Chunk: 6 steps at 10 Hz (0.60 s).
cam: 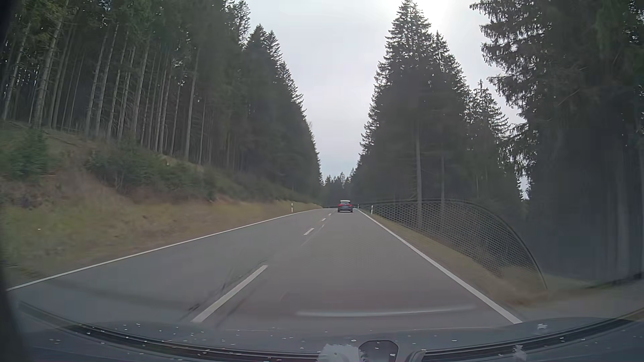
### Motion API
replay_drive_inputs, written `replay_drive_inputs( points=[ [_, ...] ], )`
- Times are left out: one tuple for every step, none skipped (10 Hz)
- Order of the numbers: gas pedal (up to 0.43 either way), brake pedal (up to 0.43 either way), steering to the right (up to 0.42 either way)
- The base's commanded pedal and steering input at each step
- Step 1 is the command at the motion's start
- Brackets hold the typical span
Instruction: Follow the waypoints while adhering to traffic rules and regulations
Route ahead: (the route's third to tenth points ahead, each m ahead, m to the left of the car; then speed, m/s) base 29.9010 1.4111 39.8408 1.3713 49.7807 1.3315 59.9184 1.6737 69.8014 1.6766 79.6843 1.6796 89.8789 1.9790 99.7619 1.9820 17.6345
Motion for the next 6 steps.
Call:
replay_drive_inputs(
  points=[
    [0.000, 0.000, 0.000],
    [0.000, 0.000, 0.000],
    [0.000, 0.000, 0.000],
    [0.000, 0.000, 0.000],
    [0.000, 0.000, 0.000],
    [0.000, 0.000, 0.000]
  ],
)
